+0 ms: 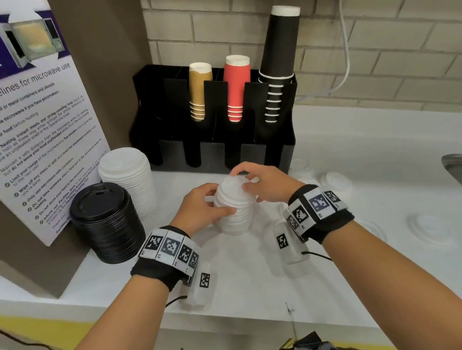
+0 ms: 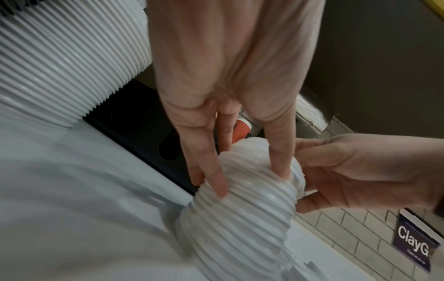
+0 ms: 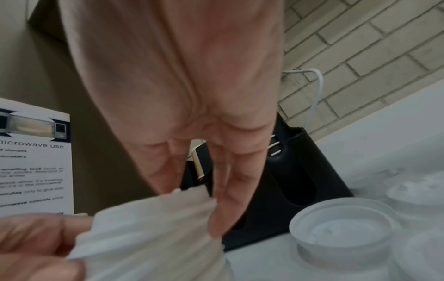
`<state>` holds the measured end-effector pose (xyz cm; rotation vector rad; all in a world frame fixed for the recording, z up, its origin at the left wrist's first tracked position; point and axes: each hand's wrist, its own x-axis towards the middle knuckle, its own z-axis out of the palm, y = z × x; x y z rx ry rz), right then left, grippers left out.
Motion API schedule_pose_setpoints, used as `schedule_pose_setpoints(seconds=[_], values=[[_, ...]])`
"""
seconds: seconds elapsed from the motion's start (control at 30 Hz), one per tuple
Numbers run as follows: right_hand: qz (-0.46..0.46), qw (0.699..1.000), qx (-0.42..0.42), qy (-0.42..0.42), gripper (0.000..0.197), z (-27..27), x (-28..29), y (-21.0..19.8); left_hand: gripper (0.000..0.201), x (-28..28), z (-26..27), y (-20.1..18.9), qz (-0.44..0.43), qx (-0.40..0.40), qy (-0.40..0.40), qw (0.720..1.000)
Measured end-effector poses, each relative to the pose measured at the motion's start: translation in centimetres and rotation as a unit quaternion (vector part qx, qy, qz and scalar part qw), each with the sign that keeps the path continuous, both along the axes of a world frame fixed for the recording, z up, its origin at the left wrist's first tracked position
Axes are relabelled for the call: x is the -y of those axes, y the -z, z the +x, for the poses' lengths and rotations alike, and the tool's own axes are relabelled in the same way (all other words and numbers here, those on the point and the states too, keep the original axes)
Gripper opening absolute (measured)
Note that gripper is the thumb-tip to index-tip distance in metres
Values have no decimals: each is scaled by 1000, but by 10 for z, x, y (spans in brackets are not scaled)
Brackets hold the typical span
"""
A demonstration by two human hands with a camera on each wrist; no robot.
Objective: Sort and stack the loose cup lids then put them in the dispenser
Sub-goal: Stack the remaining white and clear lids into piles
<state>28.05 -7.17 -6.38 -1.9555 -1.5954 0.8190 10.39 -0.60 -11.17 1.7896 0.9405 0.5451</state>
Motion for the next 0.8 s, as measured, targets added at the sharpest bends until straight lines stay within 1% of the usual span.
schedule_pose_setpoints(seconds=[0.07, 0.17, 0.37, 0.43, 0.6, 0.67, 0.73, 0.8], values=[[-4, 1000, -7, -21, 37, -1, 0, 0, 57, 0, 0, 1, 3, -4, 2, 1000], [5, 999, 33, -29, 51, -3, 0, 2, 64, 1, -1, 1, 5, -13, 4, 1000], [18, 996, 80, -40, 51, -9, -7, 4, 77, 1, -1, -1, -8, -17, 6, 1000], [13, 992, 115, -50, 52, -11, -9, 4, 75, 2, -1, -1, -7, -10, 5, 1000], [-17, 983, 177, -52, 52, -15, -10, 5, 60, 1, -1, 0, -6, 4, 17, 1000], [-40, 982, 171, -63, 55, -14, -9, 3, 53, 1, -1, 0, -2, 7, 35, 999], [-67, 986, 131, -77, 68, -11, -5, -2, 49, 2, -1, 0, 3, 5, 49, 999], [-77, 987, 120, -81, 78, -8, -1, -5, 50, 1, -2, 1, 15, -10, 58, 998]])
